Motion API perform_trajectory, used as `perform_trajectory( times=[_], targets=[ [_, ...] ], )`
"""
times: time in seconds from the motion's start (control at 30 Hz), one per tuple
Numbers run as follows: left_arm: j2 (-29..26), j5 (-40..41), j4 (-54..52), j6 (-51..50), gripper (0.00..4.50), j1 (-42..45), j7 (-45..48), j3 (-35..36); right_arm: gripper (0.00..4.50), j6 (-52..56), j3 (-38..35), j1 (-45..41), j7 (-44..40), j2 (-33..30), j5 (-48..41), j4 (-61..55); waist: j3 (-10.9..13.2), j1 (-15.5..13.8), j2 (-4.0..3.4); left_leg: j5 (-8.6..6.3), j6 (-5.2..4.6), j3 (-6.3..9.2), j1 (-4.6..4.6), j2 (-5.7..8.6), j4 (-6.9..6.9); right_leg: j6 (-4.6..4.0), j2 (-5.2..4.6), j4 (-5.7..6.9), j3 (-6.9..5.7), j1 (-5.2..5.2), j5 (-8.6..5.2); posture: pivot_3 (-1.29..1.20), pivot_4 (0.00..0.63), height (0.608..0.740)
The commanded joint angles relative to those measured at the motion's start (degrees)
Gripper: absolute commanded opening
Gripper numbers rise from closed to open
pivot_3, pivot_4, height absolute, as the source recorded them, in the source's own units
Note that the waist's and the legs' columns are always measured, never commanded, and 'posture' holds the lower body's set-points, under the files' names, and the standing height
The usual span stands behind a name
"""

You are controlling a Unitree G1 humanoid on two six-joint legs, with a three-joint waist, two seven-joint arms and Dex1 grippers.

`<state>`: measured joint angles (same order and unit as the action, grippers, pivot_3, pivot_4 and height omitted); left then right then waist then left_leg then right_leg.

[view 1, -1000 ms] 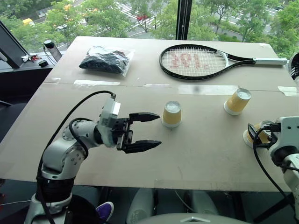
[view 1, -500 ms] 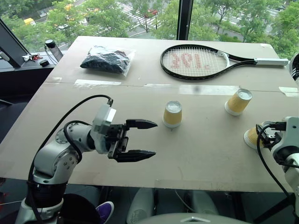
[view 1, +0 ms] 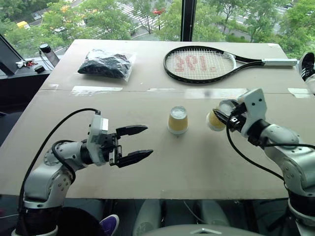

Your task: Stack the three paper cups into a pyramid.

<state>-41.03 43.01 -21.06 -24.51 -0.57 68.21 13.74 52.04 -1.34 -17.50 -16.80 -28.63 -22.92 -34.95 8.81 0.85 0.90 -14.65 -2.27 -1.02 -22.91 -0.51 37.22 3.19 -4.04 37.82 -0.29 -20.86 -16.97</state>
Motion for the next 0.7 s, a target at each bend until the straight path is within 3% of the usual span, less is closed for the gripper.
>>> perform_trajectory(
  times=[0.03,0.17,0.7],
  targets=[
    [-0.4,-0.1,-2.3,2.4,4.50,-2.3,-0.6,2.9,2.25,-1.1,3.2,-3.4,-0.6,1.2,1.2,2.1,0.0,-0.4,0.02,0.00,0.01,0.06,-0.12,0.01,-0.01,0.00,-0.01,-0.03,-0.01,-0.07,0.00,0.00,0.150,0.740],
    [-0.1,-1.1,-2.6,4.0,4.50,-4.2,-1.5,4.2,2.25,-1.0,6.6,-5.1,-2.4,1.1,1.7,3.4,0.0,-0.4,0.03,0.18,0.29,0.08,-0.94,0.05,0.18,0.04,-0.04,0.08,0.02,-0.81,0.03,0.00,0.150,0.740],
    [-0.4,0.2,-2.9,7.5,4.50,-10.5,0.1,8.1,2.25,-4.7,12.9,-6.3,-6.7,1.2,5.7,5.0,0.0,-0.1,0.02,0.03,0.04,0.05,-0.87,0.05,0.16,0.03,-0.04,0.11,-0.06,-0.80,0.02,0.00,0.150,0.740]
  ],
)
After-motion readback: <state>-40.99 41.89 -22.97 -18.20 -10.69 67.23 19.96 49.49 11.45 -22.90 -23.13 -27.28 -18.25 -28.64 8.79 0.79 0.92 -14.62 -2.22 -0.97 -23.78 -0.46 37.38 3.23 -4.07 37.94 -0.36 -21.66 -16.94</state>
